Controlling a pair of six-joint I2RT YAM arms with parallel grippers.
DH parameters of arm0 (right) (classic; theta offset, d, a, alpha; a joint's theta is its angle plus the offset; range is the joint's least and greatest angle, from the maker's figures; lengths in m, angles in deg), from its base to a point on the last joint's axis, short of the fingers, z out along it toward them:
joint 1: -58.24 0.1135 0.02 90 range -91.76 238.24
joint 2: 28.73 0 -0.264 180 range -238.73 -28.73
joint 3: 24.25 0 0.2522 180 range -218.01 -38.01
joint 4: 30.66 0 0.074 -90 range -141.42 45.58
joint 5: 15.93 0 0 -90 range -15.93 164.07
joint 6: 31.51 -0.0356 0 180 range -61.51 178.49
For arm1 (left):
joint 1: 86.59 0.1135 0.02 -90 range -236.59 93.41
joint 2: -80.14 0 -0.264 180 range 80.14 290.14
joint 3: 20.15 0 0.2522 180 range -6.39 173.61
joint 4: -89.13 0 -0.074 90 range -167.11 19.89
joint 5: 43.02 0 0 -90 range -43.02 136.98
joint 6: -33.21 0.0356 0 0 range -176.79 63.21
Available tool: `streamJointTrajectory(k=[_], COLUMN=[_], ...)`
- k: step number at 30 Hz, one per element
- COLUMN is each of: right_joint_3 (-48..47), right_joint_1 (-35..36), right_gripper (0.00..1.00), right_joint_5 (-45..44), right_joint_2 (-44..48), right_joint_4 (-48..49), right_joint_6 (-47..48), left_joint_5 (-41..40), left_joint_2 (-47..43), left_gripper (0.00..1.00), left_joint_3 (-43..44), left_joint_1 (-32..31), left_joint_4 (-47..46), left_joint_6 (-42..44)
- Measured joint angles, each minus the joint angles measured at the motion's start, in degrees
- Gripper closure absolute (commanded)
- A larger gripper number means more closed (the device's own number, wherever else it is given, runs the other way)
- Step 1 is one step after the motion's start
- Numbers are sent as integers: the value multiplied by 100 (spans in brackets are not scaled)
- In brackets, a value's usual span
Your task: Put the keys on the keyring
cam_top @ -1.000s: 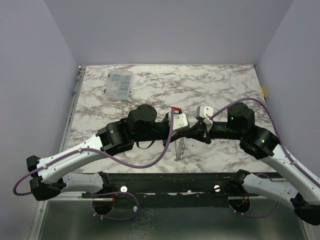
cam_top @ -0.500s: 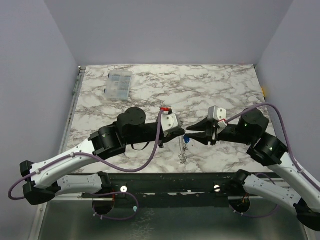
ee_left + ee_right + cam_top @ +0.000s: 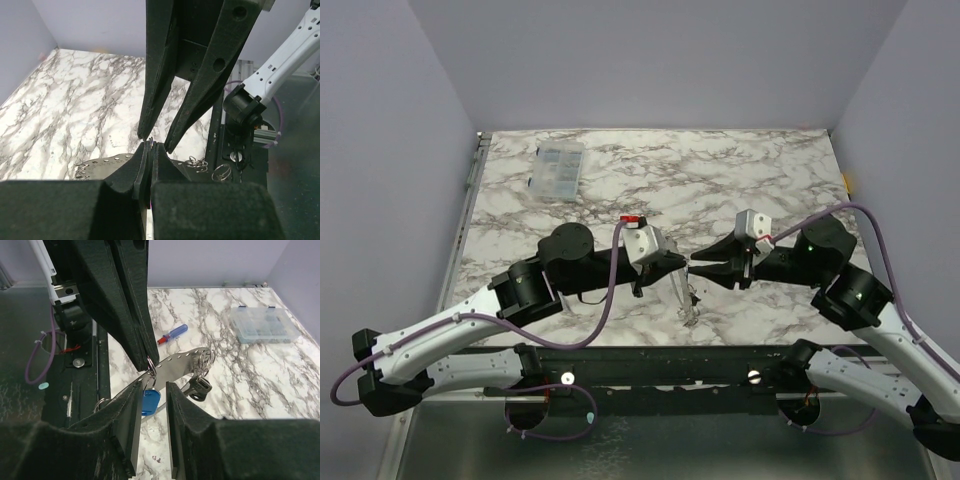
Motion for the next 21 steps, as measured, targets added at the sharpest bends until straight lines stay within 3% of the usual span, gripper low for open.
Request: streamJointTrajectory(k=[10, 21], right_joint_3=[0, -2], right_joint_1=[0, 0], right_gripper=[88, 90], right_joint_5=[66, 109], right_joint_2=[-144, -264], right_joint_4=[11, 92], right_joint_6=[-17, -20], left_joint_5=[-111, -398], left_joint_2=[-249, -501], left_gripper=[100, 100], left_joint_3=[-188, -848], left_joint_1=[0, 0], left_joint_4=[-345, -1248], left_joint_6=[-107, -295])
